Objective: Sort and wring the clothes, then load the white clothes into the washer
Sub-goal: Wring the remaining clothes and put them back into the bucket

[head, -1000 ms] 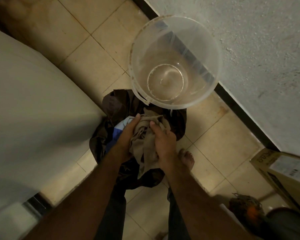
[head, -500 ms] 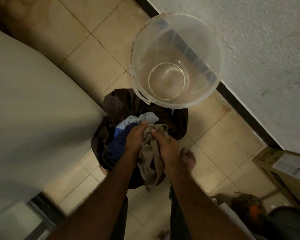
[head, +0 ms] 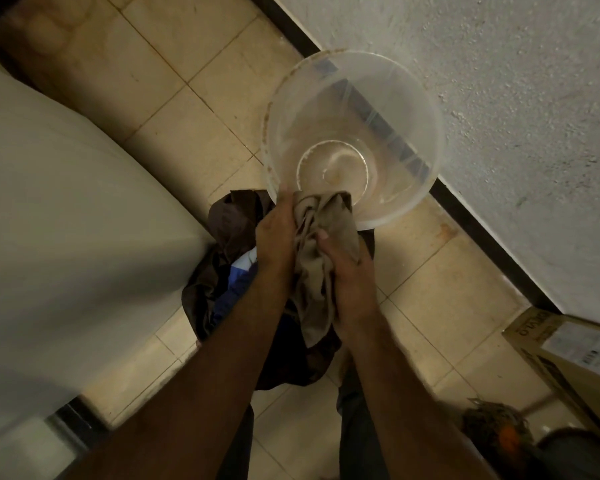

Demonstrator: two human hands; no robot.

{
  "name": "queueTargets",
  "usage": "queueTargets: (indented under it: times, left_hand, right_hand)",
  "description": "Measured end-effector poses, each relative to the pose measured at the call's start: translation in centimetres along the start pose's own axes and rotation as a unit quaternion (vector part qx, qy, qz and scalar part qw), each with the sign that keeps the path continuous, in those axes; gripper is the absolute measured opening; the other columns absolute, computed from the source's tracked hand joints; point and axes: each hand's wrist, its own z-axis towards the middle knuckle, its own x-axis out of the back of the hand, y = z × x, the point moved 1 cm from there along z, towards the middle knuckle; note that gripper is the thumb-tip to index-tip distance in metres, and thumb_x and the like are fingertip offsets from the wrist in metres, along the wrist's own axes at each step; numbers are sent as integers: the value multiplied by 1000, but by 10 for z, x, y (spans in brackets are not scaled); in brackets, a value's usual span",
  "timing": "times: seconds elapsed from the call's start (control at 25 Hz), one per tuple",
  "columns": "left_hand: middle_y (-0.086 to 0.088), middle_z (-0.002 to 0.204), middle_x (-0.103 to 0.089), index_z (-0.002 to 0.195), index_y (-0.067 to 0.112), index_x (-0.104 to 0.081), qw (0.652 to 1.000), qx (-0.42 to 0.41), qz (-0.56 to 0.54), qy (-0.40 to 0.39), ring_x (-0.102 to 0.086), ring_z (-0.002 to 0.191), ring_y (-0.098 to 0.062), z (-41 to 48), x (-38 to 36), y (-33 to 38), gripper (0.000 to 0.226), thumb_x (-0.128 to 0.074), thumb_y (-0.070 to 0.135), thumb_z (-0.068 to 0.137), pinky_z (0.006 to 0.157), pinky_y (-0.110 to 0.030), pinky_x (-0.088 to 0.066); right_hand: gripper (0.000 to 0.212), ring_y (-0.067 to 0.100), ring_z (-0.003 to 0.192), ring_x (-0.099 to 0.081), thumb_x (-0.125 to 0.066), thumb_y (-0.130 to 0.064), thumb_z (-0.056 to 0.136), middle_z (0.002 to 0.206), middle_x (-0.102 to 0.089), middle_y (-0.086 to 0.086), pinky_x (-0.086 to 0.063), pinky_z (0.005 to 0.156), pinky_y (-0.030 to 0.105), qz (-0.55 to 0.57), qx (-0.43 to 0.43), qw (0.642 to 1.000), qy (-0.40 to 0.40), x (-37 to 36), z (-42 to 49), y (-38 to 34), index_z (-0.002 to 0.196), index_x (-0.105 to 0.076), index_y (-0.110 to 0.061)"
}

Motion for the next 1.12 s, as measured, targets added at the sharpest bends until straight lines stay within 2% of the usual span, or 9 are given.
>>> queueTargets:
  times: [0.2,0.28,0.44,0.56,0.68,0.84,1.0,1.04,1.12]
  left_hand:
    - [2,78,-64,76,19,-63,994,-82,32,65,-61,76,-15,16,0,6,39,-52,50,97,73,-36,-51]
    - [4,71,-61,82,14,-66,990,-85,77,79,-58,68,-12,24,24,-13,26,-62,36,96,68,-31,-46]
    - [-3,100,-67,108,13,-68,945,-44,312,90,-64,96,-23,38,86,-72,25,-69,31,90,79,-30,-48]
    - [-12,127,-59,118,23,-68,849,-67,524,-3,-57,117,-37,47,108,-112,41,-65,48,84,94,-45,-51]
    - [-7,160,-25,138,36,-53,754,-74,648,-74,-24,145,-41,44,100,-122,55,-68,45,86,111,-57,-34]
    - [-11,152,-40,155,27,-26,752,-46,654,-66,-37,136,-41,46,96,-128,83,-70,39,86,107,-56,-40]
    - [-9,133,-57,131,26,-54,660,-53,749,-35,-46,127,-35,42,101,-134,39,-58,31,93,106,-51,-37]
    - [-7,130,-57,124,26,-59,663,-84,743,-25,-48,123,-35,38,101,-138,33,-57,30,92,103,-50,-38]
    - [-10,120,-58,116,17,-63,750,-144,645,-8,-55,109,-37,28,100,-144,28,-54,27,92,90,-46,-44]
  right_hand:
    - [80,28,109,-70,-71,-67,76,126,-68,5,-62,82,48,86,7,992,92,-5,50,-71,140,-53,-24]
    - [79,32,108,-68,-64,-72,79,130,-63,8,-63,73,48,111,-36,989,87,-3,59,-81,141,-50,-27]
    - [54,28,95,-72,-62,-54,93,116,-66,12,-62,62,36,44,-53,985,161,8,47,-62,132,-54,-18]
    - [30,25,86,-71,-63,-43,96,108,-71,16,-64,67,38,13,-97,982,159,12,32,-20,107,-63,-16]
    - [17,25,87,-70,-60,-38,99,107,-72,15,-64,72,37,-23,-147,980,134,16,21,13,95,-62,-22]
    - [14,29,97,-73,-60,-37,99,106,-73,13,-63,75,37,-50,-175,976,119,23,6,36,98,-61,-24]
    - [13,29,94,-72,-61,-38,99,102,-74,12,-63,79,40,-64,-186,976,91,25,1,40,94,-62,-26]
    - [14,26,89,-71,-62,-38,98,99,-73,11,-62,81,41,-73,-184,976,87,25,2,41,94,-63,-25]
    - [21,21,82,-65,-61,-38,99,91,-70,11,-60,83,42,-127,-171,972,94,26,4,48,95,-68,-18]
